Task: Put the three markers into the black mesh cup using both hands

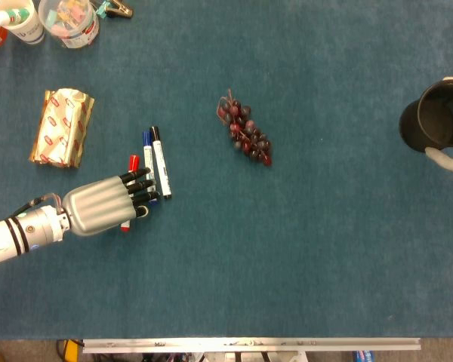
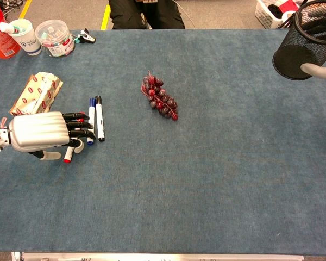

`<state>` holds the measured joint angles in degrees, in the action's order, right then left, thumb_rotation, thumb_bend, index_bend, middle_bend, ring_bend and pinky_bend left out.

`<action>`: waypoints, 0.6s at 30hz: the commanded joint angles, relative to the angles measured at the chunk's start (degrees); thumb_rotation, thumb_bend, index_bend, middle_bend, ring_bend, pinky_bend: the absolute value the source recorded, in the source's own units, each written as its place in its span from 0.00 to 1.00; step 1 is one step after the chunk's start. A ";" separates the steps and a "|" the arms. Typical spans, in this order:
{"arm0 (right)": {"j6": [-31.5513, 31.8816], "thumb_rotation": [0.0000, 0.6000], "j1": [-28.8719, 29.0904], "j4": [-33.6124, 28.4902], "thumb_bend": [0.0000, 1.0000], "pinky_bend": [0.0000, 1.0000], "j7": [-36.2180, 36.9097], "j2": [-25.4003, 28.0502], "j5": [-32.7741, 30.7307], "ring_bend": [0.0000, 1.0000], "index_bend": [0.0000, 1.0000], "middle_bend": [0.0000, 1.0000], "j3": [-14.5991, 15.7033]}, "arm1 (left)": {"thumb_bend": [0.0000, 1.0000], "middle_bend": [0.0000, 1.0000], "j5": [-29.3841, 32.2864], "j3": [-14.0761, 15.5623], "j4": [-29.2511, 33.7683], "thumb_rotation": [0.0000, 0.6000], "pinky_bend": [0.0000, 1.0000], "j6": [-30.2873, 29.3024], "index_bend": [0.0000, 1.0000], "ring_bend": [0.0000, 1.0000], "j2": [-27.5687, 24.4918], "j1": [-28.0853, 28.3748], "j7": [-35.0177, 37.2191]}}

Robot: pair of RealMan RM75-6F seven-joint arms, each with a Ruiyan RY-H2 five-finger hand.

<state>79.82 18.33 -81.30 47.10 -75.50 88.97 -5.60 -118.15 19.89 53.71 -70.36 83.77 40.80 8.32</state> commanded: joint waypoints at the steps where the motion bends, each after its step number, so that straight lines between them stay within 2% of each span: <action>1: 0.01 1.00 -0.02 -0.07 0.37 0.25 -0.08 0.01 -0.03 0.24 0.38 0.36 -0.04 | 0.28 0.17 0.05 0.20 -0.19 1.00 0.10 -0.11 0.40 0.11 0.16 -0.02 0.22; 18: 0.36 1.00 -0.46 0.00 0.37 0.25 0.30 0.32 -0.10 0.24 0.38 0.36 -0.13 | 0.28 0.17 0.43 0.77 -0.35 1.00 0.10 0.32 0.46 0.11 1.42 0.58 0.83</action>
<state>80.18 17.87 -81.30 47.40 -75.18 88.87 -5.73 -117.72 20.65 53.36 -70.05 85.19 41.38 9.14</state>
